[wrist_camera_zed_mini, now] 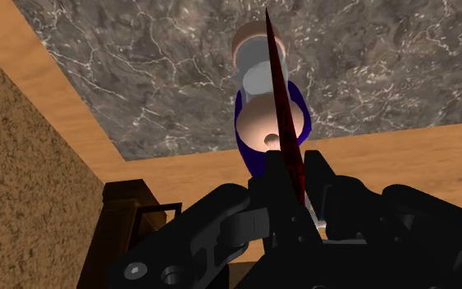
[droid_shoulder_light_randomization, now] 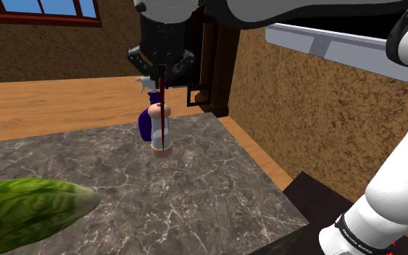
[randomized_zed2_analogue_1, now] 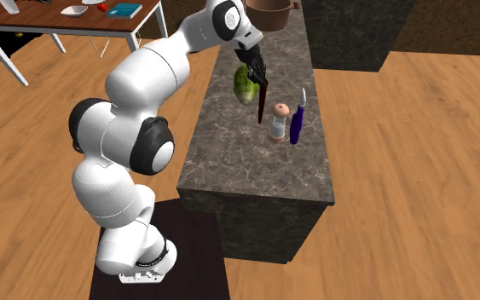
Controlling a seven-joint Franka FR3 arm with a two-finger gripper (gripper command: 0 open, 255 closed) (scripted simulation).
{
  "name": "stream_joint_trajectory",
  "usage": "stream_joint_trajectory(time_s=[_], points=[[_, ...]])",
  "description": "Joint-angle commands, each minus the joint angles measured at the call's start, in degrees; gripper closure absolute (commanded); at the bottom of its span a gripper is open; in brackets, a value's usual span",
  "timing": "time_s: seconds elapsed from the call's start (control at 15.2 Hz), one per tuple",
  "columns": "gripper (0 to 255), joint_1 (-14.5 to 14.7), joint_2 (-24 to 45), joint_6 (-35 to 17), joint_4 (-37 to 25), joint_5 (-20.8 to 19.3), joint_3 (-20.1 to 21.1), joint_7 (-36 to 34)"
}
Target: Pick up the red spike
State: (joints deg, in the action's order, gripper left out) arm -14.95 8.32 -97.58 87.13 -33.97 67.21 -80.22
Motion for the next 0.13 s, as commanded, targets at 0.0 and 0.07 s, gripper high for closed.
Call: stream_joint_trajectory(time_s=[0.0, 0.07], points=[[255, 0.7, 0.6, 1.3, -1.4, -0.5, 0.0, 0.1], [255, 0.7, 0.6, 1.3, -1.4, -0.5, -0.1, 0.1]])
